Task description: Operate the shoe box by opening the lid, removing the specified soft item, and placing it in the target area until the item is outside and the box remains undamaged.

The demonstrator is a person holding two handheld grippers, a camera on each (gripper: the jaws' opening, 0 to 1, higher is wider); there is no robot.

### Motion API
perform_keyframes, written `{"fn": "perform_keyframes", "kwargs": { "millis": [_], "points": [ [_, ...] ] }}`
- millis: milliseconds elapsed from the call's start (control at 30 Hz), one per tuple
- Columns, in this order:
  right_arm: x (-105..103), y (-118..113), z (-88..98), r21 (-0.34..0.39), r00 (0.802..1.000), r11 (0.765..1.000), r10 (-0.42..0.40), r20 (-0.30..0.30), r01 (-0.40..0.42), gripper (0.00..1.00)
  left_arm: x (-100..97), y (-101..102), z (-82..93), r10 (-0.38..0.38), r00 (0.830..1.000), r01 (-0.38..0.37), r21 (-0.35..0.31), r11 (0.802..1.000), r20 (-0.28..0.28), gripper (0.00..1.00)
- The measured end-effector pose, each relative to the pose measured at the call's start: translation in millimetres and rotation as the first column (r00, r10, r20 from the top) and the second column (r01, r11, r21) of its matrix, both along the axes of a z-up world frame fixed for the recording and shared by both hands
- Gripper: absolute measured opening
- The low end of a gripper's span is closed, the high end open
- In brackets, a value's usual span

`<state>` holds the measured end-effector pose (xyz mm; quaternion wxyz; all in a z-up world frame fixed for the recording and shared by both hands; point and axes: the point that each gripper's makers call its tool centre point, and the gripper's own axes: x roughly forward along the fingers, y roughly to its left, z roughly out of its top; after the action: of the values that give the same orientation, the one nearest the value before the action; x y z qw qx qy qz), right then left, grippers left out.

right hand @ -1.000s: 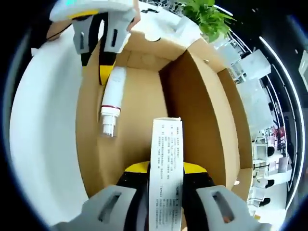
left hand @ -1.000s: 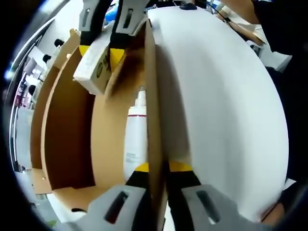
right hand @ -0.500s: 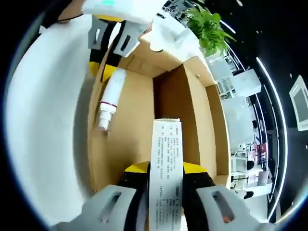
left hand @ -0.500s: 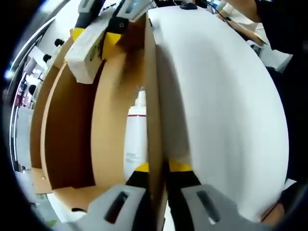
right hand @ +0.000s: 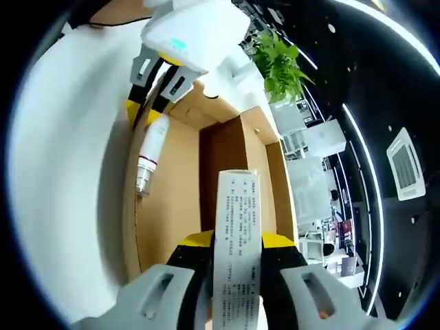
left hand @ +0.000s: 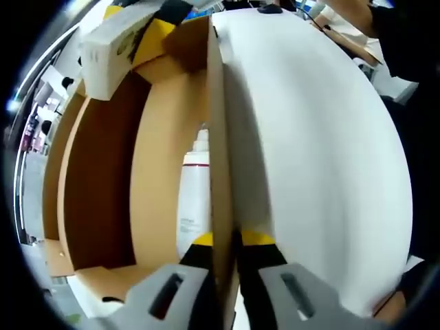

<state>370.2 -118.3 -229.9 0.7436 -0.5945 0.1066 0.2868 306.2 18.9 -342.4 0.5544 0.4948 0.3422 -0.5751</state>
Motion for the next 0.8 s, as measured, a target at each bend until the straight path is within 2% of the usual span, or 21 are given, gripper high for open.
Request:
{"fn": "perform_keyframes", "kwargs": {
  "millis": [100,267,300,533,800],
  "points": [
    [-1,-1,0.8,-0.002,1.0,1.0,0.004,0.01,-0.004,0.22,-0.1,0,-0.1,0.002,1.0,-0.002,-0.001,1.0,-0.001,0.04],
    [-4,-4,12.3,0.002,0.999,1.0,0.001,0.044,-0.001,0.22,0.0,0,-0.1,0.003,1.0,-0.003,-0.001,1.0,-0.002,0.04],
    [-6,-4,18.5,0.008,0.998,1.0,0.002,0.067,-0.002,0.22,0.0,0,-0.1,0.003,1.0,-0.003,-0.001,1.0,-0.001,0.04],
    [-21,-13,31.3,0.0,0.994,1.0,-0.003,0.109,0.003,0.22,0.9,0,0.0,0.005,1.0,-0.005,0.0,1.0,-0.001,0.04],
    [-33,-21,38.5,-0.017,0.991,1.0,-0.003,0.135,0.005,0.22,1.9,0,0.1,0.004,1.0,-0.004,0.0,1.0,-0.001,0.04]
  ]
}}
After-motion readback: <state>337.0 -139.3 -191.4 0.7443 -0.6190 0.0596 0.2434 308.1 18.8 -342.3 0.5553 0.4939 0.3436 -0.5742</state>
